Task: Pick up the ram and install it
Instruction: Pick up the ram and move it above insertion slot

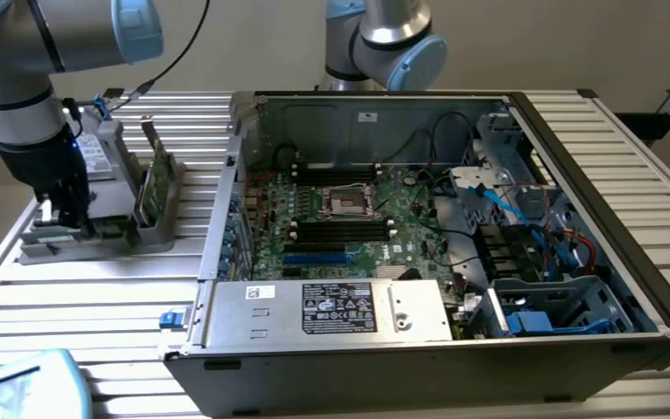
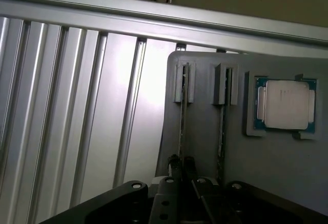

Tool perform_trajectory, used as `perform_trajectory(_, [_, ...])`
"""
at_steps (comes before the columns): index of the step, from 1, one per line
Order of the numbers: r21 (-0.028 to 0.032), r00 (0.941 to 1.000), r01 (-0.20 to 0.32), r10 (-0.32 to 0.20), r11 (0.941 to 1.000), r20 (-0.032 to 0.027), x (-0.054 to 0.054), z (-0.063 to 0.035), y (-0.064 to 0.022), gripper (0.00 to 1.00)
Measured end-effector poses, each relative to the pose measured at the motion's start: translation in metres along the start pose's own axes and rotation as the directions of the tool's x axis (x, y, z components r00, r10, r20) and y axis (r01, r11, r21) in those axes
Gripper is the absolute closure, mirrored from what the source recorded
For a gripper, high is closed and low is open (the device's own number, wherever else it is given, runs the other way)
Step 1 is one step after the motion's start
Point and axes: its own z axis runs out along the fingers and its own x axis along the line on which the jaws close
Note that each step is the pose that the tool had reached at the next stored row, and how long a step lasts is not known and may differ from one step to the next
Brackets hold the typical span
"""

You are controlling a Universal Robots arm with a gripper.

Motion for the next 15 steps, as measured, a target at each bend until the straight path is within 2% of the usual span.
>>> perform_trajectory(8, [-0.0046, 1.0, 0.0, 0.0, 1.0, 0.0007, 0.0, -0.0106, 0.0009, 0.86])
perform_trajectory(13, [-0.008, 1.0, 0.0, 0.0, 1.0, 0.0011, 0.001, -0.0308, 0.0024, 0.86])
perform_trajectory(15, [-0.0112, 1.0, 0.001, -0.001, 0.9999, 0.0016, 0.002, -0.0405, 0.0008, 0.86])
